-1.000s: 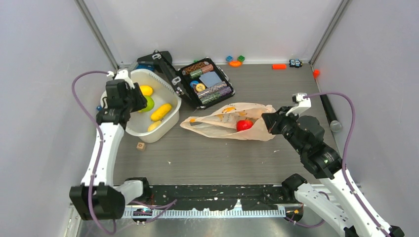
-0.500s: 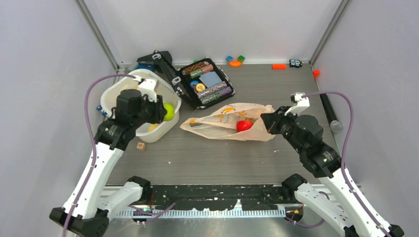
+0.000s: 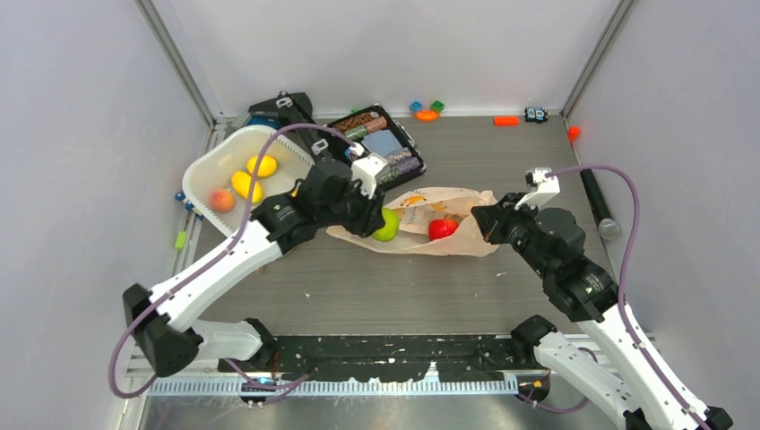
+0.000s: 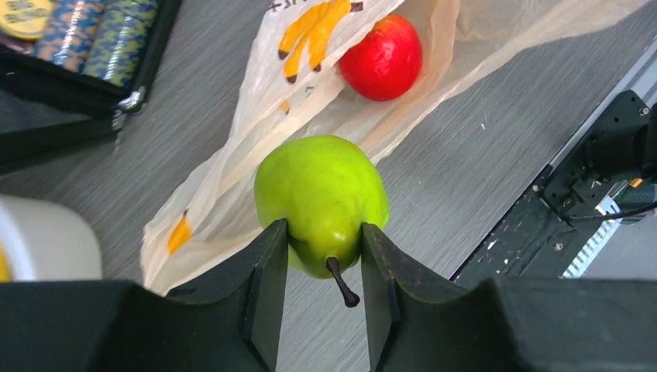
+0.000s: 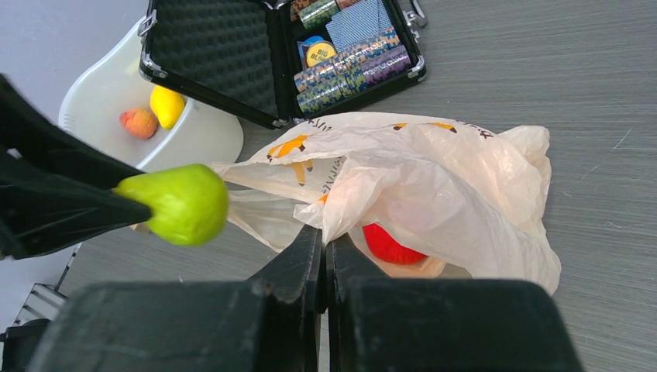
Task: Place the fake fruits into the plastic bag and tie a complex knot
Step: Place the fake fruit in the plastic bag.
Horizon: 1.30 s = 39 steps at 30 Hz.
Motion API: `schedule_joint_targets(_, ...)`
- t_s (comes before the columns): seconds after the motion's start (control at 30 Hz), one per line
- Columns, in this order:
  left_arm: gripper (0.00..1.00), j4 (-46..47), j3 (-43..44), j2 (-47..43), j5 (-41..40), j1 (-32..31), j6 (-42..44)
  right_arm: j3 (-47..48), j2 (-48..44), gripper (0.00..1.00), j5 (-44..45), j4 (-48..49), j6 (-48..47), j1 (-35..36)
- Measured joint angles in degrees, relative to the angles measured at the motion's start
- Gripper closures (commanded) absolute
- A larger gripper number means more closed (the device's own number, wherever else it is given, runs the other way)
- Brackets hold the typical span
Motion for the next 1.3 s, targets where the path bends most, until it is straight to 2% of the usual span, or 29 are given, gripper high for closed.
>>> schedule_joint_targets(0.4, 0.87, 9.9, 6.7, 17.0, 4.5, -0.3, -3.3, 0.0, -1.2, 0.95, -0.5, 0.0, 0.0, 0.0)
schedule_joint_targets(0.8, 0.87, 17.9, 13.9, 27.8, 6.6, -2.9, -7.8, 0.0, -1.1, 0.95, -1.0, 0.0, 0.2, 0.0)
schedule_joint_targets(1.13, 0.87, 25.5, 15.0, 33.3, 10.4, -6.7, -12.6, 0.0, -0.6, 0.95, -1.0, 0.0, 0.3, 0.0)
schedule_joint_targets(1.23, 0.81, 26.4, 15.0, 35.5, 10.9, -6.9, -13.6, 0.0, -0.4, 0.95, -1.0, 0.0, 0.3, 0.0)
schedule_joint_targets(1.3, 0.68, 26.3, 15.0, 36.7, 11.0, -7.0, -13.9, 0.0, -0.3, 0.95, -1.0, 0.0, 0.3, 0.0)
